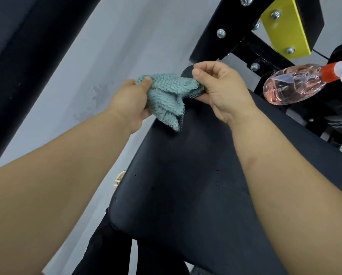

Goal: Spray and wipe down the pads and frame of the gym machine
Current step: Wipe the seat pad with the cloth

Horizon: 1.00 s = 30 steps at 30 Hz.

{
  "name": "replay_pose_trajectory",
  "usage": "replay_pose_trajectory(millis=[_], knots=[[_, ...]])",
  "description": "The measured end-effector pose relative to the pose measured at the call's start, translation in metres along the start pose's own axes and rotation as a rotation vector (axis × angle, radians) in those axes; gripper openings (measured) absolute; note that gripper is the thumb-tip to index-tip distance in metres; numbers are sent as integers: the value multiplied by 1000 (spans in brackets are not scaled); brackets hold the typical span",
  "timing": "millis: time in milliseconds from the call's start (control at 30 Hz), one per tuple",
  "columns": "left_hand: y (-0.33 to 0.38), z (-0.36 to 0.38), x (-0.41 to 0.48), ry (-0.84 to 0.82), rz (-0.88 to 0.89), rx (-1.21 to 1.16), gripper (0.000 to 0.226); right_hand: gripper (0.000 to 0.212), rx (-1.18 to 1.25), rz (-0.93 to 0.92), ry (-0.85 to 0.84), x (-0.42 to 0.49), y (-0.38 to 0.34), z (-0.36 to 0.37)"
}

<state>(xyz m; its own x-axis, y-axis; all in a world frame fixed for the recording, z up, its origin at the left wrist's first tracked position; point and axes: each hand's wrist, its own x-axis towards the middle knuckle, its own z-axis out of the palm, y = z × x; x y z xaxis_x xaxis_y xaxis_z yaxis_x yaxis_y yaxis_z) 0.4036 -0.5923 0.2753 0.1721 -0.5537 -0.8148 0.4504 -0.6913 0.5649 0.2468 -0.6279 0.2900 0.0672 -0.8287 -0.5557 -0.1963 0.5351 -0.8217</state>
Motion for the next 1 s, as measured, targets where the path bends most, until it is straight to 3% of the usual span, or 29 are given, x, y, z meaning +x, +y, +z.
replay_pose_trajectory(millis=[67, 200, 267, 333, 467, 600, 733, 900, 1000], knots=[[-1, -4, 8, 56, -16, 38, 13, 5, -166, -95, 92, 5, 4, 1], [16, -15, 29, 377, 317, 406, 24, 30, -934, -361, 218, 23, 21, -13], [24, -11, 35, 387, 395, 527, 28, 39, -1128, -407, 190, 31, 34, -20], [20, 7, 38, 276, 403, 656, 35, 42, -1181, -456, 193, 34, 45, -23], [-6, 52, 35, -101, 296, 770, 38, 41, -1216, -515, 274, 36, 53, -21], [9, 68, 54, -85, 307, 792, 41, 42, -1280, -519, 315, 36, 57, -17], [7, 77, 60, -224, 295, 860, 43, 43, -1289, -509, 319, 38, 57, -17], [-22, 28, 34, -200, 254, 926, 38, 43, -1303, -509, 339, 37, 57, -14], [-36, 8, 19, -150, 165, 803, 31, 44, -1310, -504, 346, 37, 59, -14]])
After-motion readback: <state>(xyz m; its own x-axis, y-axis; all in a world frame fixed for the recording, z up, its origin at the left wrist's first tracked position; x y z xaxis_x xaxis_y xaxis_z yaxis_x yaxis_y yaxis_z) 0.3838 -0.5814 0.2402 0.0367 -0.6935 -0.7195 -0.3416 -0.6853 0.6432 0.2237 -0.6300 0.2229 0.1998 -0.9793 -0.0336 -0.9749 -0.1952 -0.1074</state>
